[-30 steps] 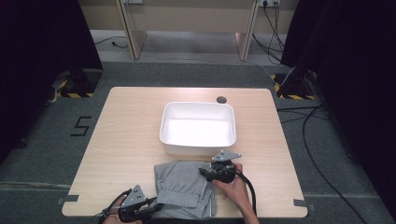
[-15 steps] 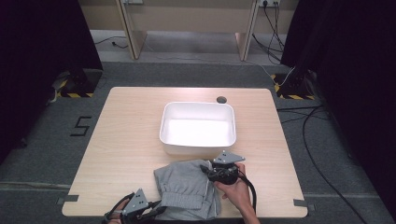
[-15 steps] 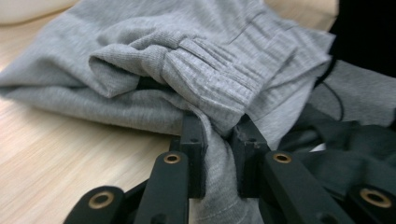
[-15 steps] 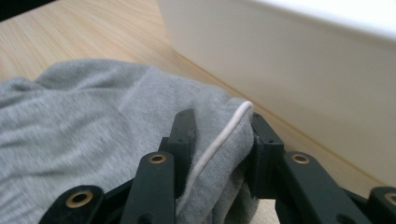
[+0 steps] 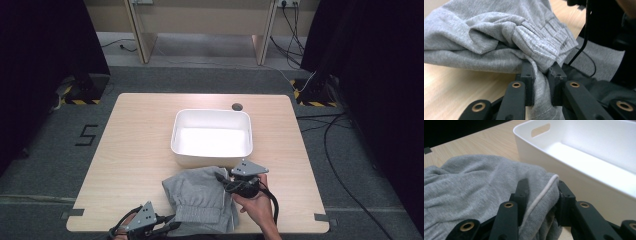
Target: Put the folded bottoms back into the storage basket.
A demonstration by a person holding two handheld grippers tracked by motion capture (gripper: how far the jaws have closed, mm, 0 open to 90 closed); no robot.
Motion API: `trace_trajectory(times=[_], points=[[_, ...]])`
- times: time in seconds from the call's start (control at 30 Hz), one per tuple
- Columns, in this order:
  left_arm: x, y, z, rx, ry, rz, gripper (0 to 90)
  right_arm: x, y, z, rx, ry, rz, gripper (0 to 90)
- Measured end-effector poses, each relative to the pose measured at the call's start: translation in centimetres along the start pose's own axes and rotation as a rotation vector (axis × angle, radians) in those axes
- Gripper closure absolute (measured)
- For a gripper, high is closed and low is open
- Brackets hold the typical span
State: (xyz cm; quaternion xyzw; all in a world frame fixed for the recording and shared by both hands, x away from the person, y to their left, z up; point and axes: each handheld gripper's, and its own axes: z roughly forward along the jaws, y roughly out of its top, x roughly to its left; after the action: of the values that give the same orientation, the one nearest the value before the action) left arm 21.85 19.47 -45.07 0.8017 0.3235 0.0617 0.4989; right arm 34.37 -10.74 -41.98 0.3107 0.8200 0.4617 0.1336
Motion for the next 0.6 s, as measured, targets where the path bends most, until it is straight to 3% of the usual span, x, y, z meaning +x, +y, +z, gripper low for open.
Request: trace_trajectory(times=[0.27,0.37,0.6], points=[[-0.2,2.3,-0.2,-0.034,-0.029,0.031,77.1,0.0,1.4,-1.7,-0.053,-0.003,-0.009,68.8],[-0.5,3.9,-0.4,-0.060,-0.040,0.061,77.1,-0.2,2.2,-2.6,-0.073,-0.017,-0.021,68.8],[-0.1,6.3,-0.6,-0.087,-0.036,0.094,77.0,-1.0,4.2,-3.9,-0.098,-0.030,-0.028,68.8]])
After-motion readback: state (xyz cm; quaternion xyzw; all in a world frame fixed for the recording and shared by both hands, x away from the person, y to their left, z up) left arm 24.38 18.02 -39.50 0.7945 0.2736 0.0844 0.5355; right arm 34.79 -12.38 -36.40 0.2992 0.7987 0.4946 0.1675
